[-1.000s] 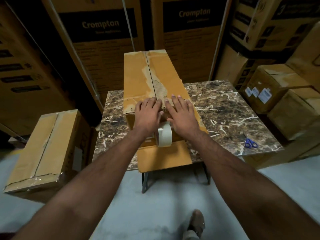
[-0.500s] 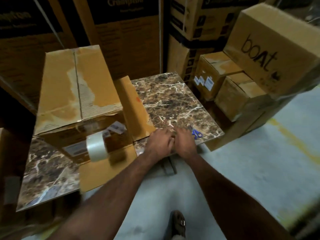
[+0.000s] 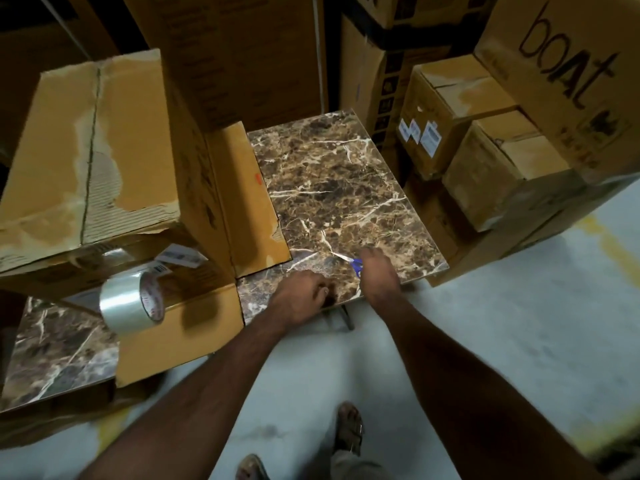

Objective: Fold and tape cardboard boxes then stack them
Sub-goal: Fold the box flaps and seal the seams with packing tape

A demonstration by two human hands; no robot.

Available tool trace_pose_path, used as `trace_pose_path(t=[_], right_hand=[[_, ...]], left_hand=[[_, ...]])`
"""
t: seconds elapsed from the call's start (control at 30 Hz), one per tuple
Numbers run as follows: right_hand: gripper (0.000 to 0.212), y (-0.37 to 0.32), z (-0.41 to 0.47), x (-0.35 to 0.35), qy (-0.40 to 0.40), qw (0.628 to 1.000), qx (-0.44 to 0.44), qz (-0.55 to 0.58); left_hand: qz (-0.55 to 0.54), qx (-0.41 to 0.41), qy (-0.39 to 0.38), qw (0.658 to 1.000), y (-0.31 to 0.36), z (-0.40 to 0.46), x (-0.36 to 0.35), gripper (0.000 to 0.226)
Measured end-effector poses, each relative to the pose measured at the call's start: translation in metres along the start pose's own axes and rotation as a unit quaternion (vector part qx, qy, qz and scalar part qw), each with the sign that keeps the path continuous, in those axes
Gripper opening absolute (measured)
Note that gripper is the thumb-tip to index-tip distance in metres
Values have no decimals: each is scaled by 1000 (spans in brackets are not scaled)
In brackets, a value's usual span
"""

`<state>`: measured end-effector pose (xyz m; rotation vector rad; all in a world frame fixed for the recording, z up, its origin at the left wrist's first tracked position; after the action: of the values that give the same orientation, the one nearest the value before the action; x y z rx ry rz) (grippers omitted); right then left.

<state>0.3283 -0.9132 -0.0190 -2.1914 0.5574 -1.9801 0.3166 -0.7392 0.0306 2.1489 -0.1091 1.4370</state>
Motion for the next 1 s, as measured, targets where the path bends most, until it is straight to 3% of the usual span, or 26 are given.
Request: trace_pose_path(t=[0.07,0.2,0.3,0.37,0.47,0.53,0.73,0.93,1.0], right_hand=[[54,-1,5,-1,-35,999,-4,-26],[40,-10,11,1,-85,992,0,-89],[29,-19,7,0,-99,995,5,-16],[34,-41,1,5,-87,991,65,80],[38,-95,-15,27,-92,961,208,156],[40,-124,-22,38,-104,946,262,160],[42,-193,-37,67,-122,919,349,140],[32,-250,-52,69,-216,887,391,116],[32,-272,-49,70,-246,885,384,94]], left_hand=[[-11,10,12,1000,-1,1,2,31],[-31,29,25,999,-5,-2,8,28],[-54,46,43,997,-4,-6,16,27],[-109,81,78,988,-4,-12,24,26],[-231,173,143,947,-14,-29,38,25],[-259,218,197,920,-24,-44,56,26],[-264,280,343,857,-50,-99,107,29],[-237,341,428,803,-82,-173,123,32],[-234,370,485,757,-100,-205,124,27]])
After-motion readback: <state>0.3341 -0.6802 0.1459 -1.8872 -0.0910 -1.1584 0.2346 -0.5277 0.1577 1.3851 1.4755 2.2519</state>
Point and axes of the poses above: each hand's wrist, its own z-axis towards the middle knuckle, its own x-axis out of the back of the hand, y = z × x, the point moved 5 cm from there along z, towards the middle knuckle, and after that the axes turned 2 degrees about x, right-handed, at the moved point
